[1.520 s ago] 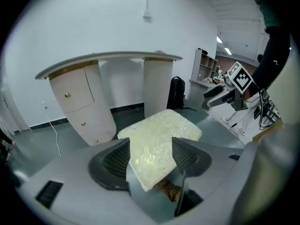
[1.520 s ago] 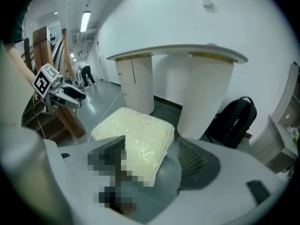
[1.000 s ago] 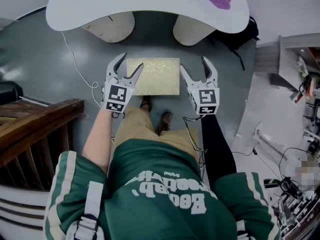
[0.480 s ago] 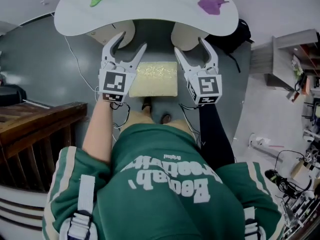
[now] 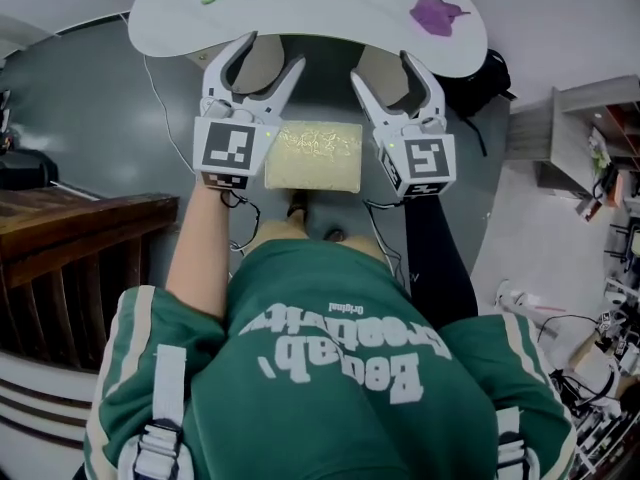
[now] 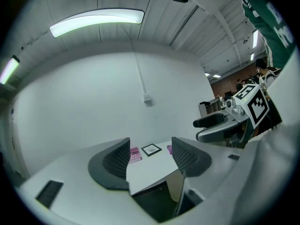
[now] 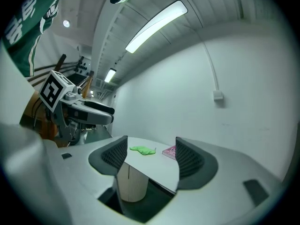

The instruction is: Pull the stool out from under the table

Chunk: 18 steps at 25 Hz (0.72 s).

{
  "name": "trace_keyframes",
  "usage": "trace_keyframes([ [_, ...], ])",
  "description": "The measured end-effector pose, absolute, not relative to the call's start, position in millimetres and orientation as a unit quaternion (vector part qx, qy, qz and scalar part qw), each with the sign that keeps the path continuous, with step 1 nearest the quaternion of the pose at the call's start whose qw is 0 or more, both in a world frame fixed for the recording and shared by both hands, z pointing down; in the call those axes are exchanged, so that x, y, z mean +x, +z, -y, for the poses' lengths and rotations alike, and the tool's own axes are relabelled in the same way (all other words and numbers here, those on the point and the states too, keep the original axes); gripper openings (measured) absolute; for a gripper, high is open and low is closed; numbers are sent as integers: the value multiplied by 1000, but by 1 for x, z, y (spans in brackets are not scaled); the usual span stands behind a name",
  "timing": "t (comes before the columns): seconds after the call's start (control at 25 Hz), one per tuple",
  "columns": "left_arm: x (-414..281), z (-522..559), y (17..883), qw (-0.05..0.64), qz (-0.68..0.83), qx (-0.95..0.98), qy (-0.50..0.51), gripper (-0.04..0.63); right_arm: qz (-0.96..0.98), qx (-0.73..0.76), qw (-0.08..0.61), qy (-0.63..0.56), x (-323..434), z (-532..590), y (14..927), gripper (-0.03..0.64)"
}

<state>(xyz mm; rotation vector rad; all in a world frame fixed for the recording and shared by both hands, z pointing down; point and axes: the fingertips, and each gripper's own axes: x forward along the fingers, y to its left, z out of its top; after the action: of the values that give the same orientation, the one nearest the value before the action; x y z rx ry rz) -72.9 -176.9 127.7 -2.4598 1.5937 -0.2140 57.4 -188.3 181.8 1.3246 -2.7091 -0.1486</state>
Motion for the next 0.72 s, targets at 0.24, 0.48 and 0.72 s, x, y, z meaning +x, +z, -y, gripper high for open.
trace_keyframes([
  [0.24,-76,155,119,114,-539,-832,-66,296,895,439,57,-61,54,168,176,276],
  [0.48,-75,161,113,123,-562,-816,-51,40,894,437,56,-80,64,168,171,6],
  [0.72,-73,145,117,126,-565,-814,-51,14,896,433,54,-84,62,151,172,6],
])
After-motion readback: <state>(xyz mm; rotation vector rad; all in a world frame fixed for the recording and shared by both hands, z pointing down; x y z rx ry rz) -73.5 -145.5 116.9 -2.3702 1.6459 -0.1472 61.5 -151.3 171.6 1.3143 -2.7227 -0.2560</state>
